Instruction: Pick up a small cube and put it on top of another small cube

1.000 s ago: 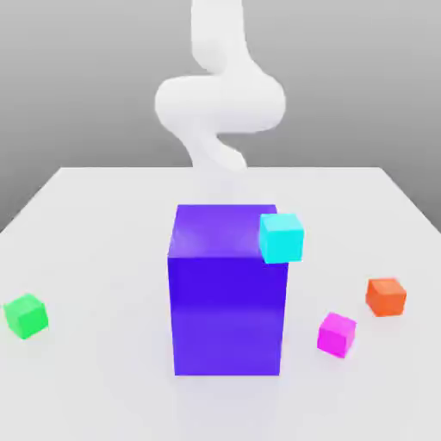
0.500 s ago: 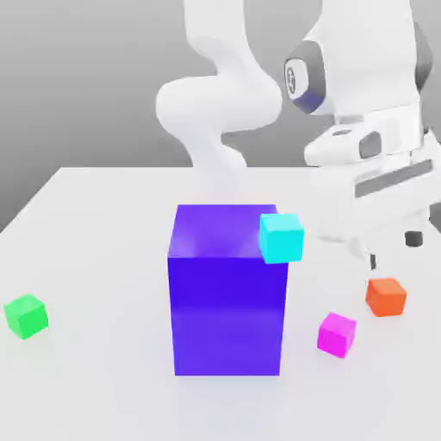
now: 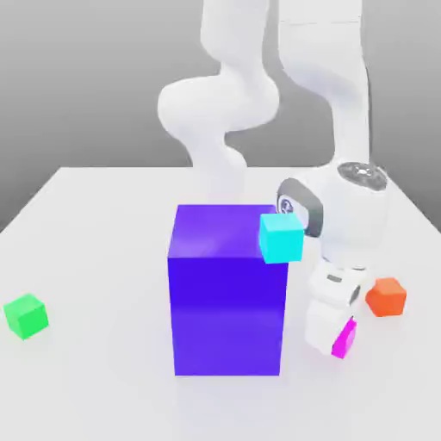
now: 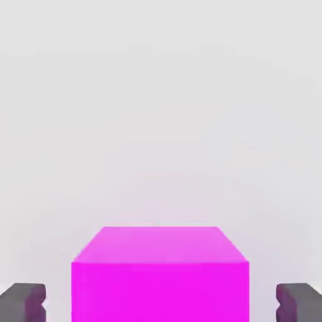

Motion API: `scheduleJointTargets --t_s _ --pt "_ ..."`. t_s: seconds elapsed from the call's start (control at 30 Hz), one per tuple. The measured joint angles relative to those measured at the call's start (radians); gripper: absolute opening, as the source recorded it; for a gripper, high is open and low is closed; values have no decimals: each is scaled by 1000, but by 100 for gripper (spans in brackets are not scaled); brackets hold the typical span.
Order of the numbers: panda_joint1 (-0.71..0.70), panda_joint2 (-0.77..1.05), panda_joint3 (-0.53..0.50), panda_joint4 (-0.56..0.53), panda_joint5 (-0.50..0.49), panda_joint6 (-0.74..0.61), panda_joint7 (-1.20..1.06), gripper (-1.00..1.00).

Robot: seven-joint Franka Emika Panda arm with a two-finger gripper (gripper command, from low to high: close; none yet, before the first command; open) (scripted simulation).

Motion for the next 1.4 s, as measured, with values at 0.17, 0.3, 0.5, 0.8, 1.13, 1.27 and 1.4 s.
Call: scheduleJointTargets --t_s 0.17,0.3,0.5,0.8,1.13,1.27,1.4 --pt "-7 -27 8 -5 0 -22 0 -100" --pt "-30 -161 39 -31 37 -130 -27 -100" --pt "-92 -226 29 72 101 -339 -146 -100" --pt "-322 -190 -134 288 163 -580 -172 -100" --pt "-687 -222 -387 279 140 -568 180 -100" --pt "-821 -242 -463 244 124 -528 339 -100" --pt "-933 -263 -516 177 108 -450 505 -100"
